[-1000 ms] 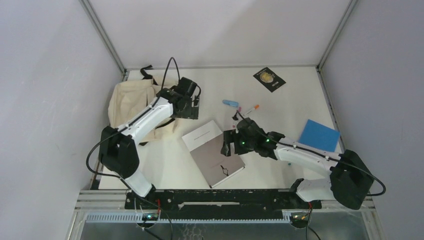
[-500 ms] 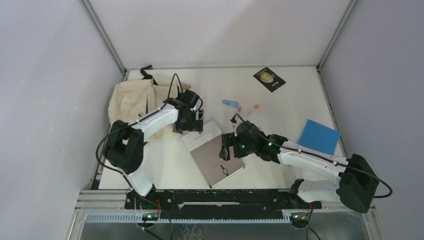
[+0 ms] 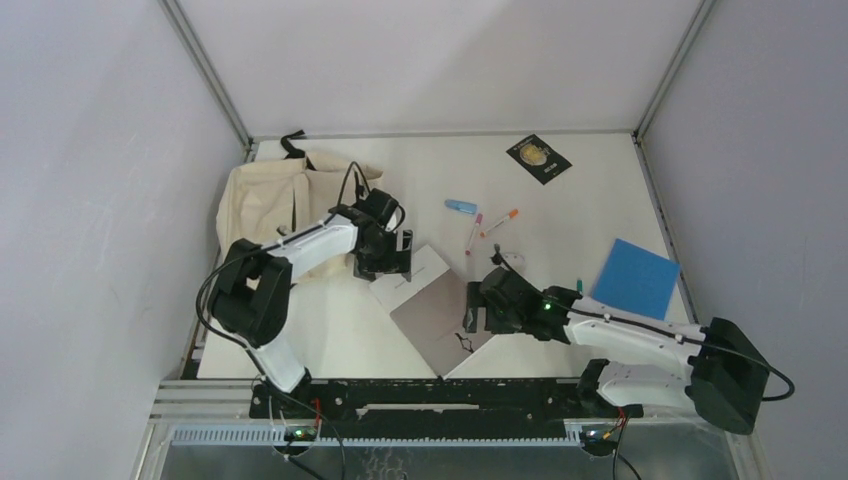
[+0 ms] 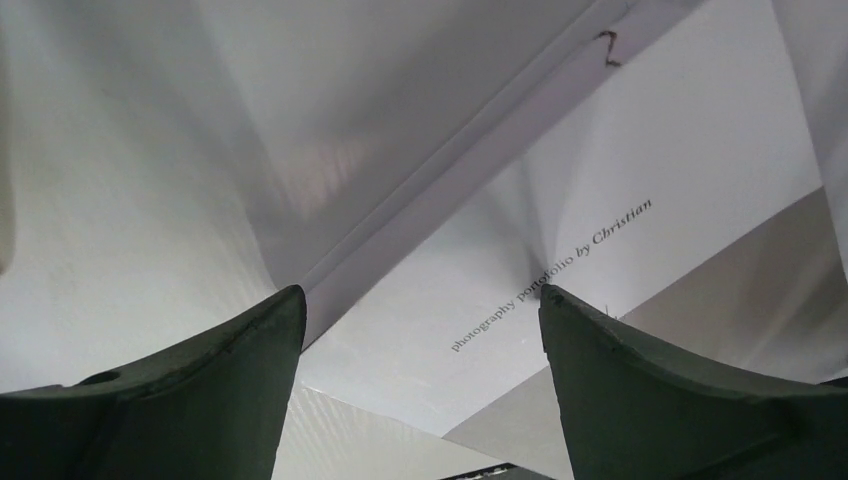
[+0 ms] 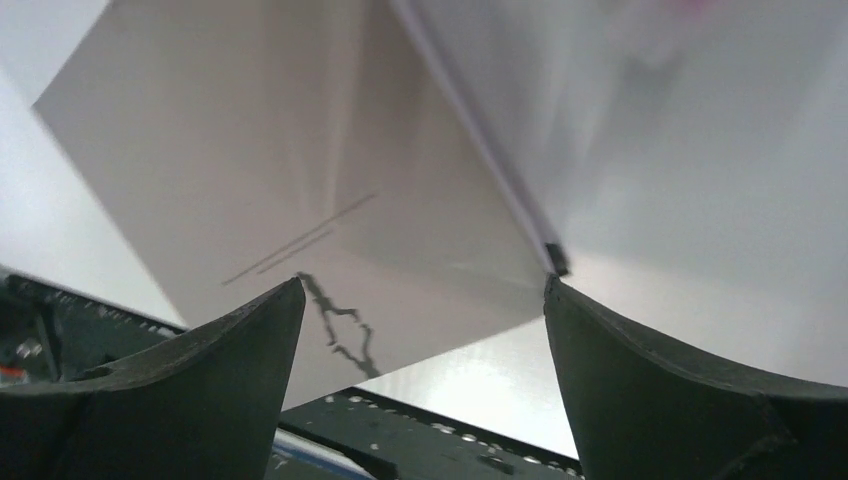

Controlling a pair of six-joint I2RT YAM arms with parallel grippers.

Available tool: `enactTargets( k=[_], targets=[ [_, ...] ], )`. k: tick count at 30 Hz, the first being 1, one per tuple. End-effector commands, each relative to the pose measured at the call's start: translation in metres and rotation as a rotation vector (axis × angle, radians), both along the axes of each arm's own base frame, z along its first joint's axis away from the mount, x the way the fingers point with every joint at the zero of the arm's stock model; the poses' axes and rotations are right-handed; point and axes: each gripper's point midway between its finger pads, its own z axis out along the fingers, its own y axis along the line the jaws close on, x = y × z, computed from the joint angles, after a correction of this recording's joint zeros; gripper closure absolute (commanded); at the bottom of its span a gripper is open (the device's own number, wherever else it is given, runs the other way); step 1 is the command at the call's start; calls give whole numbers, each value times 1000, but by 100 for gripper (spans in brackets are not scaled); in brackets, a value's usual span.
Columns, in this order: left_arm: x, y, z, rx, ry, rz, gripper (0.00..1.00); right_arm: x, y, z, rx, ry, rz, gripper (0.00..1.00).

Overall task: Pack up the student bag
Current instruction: Move the book to the center of the board.

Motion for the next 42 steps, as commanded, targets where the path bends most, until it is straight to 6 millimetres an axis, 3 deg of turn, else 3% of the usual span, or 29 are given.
enactTargets(
  k=[1,10,15,20,25,30,32,36,42],
  targets=[
    [-27,-13,3,-49,45,-51,10,7,-48,-3,-94,-25,-202,1],
    [-50,-51,-2,-153,64,-75,10,33,-80,18,-50,-85,-311,1],
    [-51,-75,23,-234,47,-130,10,41,-81,25,-13,-102,-315,1],
    [-1,-29,62,34,-159,-99,7,45,-75,35,36,-131,-305,1],
    [41,17,93,121,-252,11,6,52,-72,45,67,-174,-307,1],
    [91,94,116,429,-398,233,4,59,-67,52,89,-196,-307,1],
    [106,105,120,485,-408,265,3,61,-63,55,100,-199,-300,1],
    [136,117,104,509,-367,318,4,62,-60,58,107,-203,-290,2],
    [172,121,84,515,-312,285,21,62,-63,60,107,-212,-303,2]
  ],
)
